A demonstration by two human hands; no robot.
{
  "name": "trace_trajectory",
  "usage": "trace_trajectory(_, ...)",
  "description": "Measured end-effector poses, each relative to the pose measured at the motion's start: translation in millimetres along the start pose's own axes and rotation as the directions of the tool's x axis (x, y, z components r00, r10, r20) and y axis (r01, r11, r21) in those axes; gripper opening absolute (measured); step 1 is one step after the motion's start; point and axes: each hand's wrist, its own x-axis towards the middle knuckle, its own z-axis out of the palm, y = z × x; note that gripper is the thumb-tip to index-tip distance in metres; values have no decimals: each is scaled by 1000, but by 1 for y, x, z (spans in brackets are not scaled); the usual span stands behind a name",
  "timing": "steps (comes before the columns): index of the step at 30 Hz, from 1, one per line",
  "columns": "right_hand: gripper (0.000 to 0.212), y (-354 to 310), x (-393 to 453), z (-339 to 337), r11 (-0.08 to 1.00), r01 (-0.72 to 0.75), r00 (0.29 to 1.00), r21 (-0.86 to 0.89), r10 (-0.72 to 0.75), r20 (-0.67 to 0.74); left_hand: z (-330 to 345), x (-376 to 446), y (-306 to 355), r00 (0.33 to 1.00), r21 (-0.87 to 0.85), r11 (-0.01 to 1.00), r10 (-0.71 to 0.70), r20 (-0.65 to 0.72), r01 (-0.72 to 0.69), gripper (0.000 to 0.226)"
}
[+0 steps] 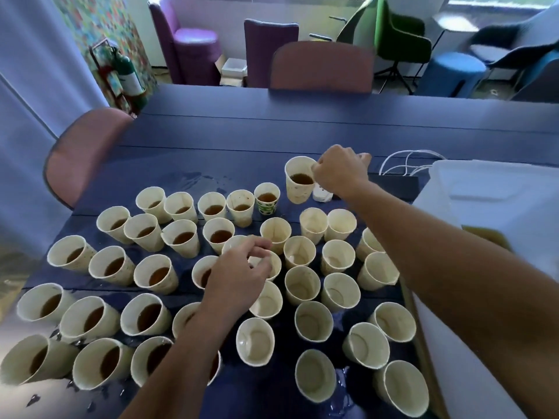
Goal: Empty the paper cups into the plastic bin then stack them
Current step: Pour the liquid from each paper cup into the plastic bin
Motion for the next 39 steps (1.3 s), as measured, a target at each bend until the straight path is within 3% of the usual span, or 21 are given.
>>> trace_trajectory(5, 27, 23, -29, -52, 998, 35, 999, -54, -36, -19, 23, 6, 24, 999, -25, 1000, -11, -53, 10, 32)
trace_trajectory(12, 33, 66, -91, -118, 998, 2, 999, -70, -4, -32, 74, 1, 77, 985, -65, 988, 143, 98, -137, 71)
trace_trajectory(16, 33, 91, -130, -144, 998, -33, 999, -56, 31, -42, 101, -9, 101, 958, -95, 978, 204, 201, -188, 78)
trace_trajectory(25, 33, 149, -186, -169, 975, -201, 978, 95, 205, -40, 150, -25, 133, 891, -157, 956, 290, 349, -250, 58)
trace_trajectory(32, 28, 182, -212, -179, 962, -243, 967, 127, 250, -43, 172, -38, 149, 829, -235, 918, 391, 400, -319, 53)
trace_trajectory(35, 37, 197, -221, -183, 931, -188, 980, 311, 197, 5, 174, -41, 158, 824, -263, 905, 417, 384, -335, 50)
trace_trajectory(39, 58, 212, -238, -174, 626, -111, 993, 772, 41, 110, 179, -44, 173, 820, -292, 891, 441, 366, -348, 60)
